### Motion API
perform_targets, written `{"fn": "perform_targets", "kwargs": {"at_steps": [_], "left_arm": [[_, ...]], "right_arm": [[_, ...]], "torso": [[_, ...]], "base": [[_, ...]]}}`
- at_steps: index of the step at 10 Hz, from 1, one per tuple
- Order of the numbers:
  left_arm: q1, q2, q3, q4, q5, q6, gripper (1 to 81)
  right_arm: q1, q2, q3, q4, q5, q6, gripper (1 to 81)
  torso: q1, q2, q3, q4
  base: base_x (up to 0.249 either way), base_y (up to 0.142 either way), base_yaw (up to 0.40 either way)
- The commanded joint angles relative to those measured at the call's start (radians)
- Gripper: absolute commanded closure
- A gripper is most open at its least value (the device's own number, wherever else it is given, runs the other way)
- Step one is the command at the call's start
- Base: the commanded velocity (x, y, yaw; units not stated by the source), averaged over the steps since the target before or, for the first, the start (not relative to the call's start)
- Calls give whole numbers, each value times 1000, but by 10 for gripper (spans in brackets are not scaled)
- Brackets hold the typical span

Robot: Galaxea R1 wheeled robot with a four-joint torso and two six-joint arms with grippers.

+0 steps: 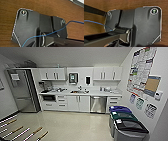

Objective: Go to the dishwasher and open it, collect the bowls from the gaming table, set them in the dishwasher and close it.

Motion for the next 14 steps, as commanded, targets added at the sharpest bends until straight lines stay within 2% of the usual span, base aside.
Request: {"fn": "perform_targets", "kwargs": {"at_steps": [1,5,11,14], "left_arm": [[-47,-14,12,10,47,2,10],[-42,-12,14,10,42,2,10],[-42,-9,18,12,-18,4,10],[-42,-9,14,27,-18,4,10]], "right_arm": [[54,-13,9,-7,-55,-2,10],[48,-13,7,-4,-46,-2,10],[55,-10,-11,2,-40,-2,10],[54,7,-16,-4,-40,-2,10]], "torso": [[0,0,0,0],[0,0,0,0],[0,0,0,0],[0,0,0,0]], "base": [[278,0,0],[278,0,0],[278,0,0],[278,0,0]]}}
